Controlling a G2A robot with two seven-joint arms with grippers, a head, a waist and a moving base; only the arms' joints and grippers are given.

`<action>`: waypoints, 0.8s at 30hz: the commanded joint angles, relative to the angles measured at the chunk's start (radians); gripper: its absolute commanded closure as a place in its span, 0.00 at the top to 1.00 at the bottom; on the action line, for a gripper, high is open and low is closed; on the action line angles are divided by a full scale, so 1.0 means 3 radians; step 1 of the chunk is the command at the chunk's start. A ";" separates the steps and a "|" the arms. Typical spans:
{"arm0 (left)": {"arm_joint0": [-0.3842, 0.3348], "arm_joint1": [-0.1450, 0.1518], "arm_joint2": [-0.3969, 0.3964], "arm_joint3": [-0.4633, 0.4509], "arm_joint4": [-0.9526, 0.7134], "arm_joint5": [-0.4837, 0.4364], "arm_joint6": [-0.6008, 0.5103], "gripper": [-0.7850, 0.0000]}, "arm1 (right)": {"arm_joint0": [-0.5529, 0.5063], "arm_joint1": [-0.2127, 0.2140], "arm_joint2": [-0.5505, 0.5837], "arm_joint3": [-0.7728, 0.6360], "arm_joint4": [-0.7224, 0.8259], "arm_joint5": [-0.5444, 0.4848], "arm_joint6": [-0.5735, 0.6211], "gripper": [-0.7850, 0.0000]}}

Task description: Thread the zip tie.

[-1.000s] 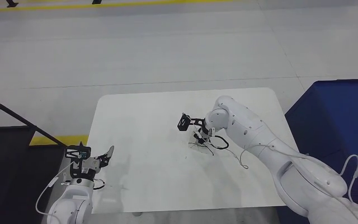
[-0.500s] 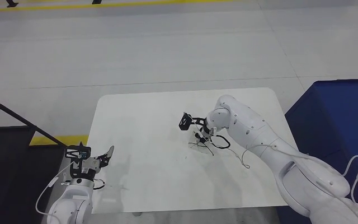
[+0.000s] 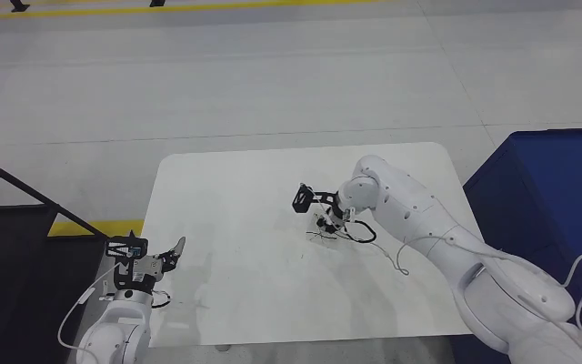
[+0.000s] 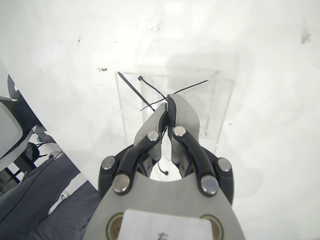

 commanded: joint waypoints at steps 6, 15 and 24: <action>0.0000 0.0000 0.0000 0.0000 0.0000 0.0000 0.0000 1.00 | -0.0007 0.0232 0.0072 -0.0327 0.0318 -0.0249 -0.0249 0.00; 0.0000 0.0000 0.0000 0.0000 0.0000 0.0000 0.0000 1.00 | -0.0072 0.0327 0.0143 -0.0487 0.0524 -0.0435 -0.0505 0.00; 0.0273 -0.0011 0.0271 -0.0501 0.0066 -0.0565 0.0417 1.00 | -0.0302 0.0742 0.0592 -0.0810 0.1384 -0.1130 -0.1131 0.00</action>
